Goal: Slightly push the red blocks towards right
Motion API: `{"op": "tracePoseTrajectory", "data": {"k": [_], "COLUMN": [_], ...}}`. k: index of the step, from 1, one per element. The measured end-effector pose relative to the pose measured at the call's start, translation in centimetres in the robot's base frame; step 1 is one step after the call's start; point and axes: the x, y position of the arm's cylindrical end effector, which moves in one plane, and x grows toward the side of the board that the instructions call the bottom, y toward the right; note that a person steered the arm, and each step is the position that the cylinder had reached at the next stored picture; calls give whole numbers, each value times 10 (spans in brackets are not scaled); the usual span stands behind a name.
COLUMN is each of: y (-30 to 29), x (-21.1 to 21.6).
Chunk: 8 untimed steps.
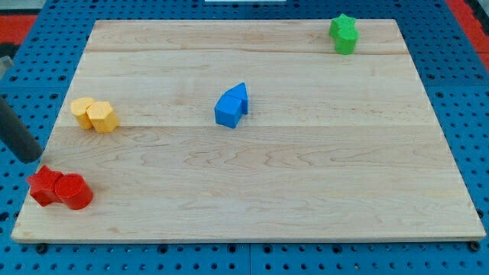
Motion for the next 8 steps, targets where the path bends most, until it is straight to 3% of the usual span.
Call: {"op": "tracePoseTrajectory", "data": {"k": [1, 4, 8], "y": [0, 0, 127], "x": [1, 69, 70]}}
